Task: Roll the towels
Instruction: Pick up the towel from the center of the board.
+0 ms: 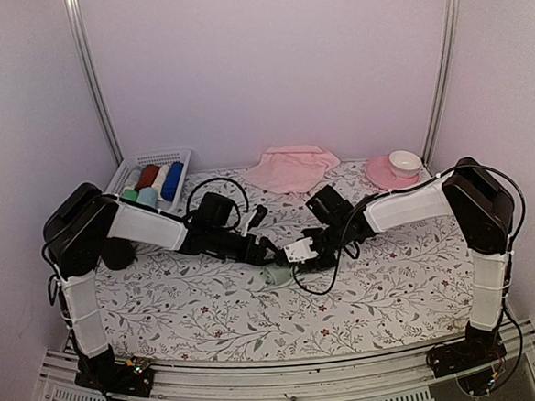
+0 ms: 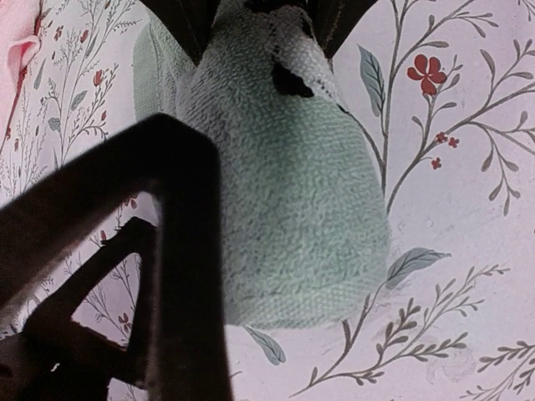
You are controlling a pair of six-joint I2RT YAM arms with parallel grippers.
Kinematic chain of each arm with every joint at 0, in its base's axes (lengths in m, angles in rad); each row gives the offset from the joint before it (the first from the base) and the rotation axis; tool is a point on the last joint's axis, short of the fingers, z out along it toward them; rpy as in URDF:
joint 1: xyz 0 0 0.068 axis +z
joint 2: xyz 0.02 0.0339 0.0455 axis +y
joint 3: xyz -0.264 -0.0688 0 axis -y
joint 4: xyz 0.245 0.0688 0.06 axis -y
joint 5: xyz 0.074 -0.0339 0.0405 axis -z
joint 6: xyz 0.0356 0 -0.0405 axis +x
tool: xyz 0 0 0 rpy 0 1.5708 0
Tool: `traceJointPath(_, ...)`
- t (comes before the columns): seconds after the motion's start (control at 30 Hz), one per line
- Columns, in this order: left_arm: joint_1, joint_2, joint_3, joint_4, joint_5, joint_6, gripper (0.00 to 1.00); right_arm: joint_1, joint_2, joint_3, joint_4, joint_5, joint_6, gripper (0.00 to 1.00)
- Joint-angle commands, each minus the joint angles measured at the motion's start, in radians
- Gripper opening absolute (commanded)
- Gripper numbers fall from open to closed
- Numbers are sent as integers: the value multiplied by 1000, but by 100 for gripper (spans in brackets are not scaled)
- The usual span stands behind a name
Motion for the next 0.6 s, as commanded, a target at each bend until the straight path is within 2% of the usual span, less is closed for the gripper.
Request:
traceJointPath(0.0, 24, 67, 26, -62, 99, 15, 89, 5, 44, -37, -104, 32, -9, 36)
traceJointPath(0.1, 23, 71, 22, -61, 109, 14, 97, 5, 44, -42, -99, 40, -10, 36)
traceJointPath(0.33, 12, 100, 25, -63, 216, 27, 97, 5, 46, -45, -95, 46, -15, 36)
traceJointPath(0.5, -7, 125, 51, -92, 238, 45, 97, 5, 47, -45, -93, 44, -10, 36)
traceJointPath(0.57, -10, 136, 65, -109, 238, 50, 94, 5, 47, -44, -94, 44, -9, 36)
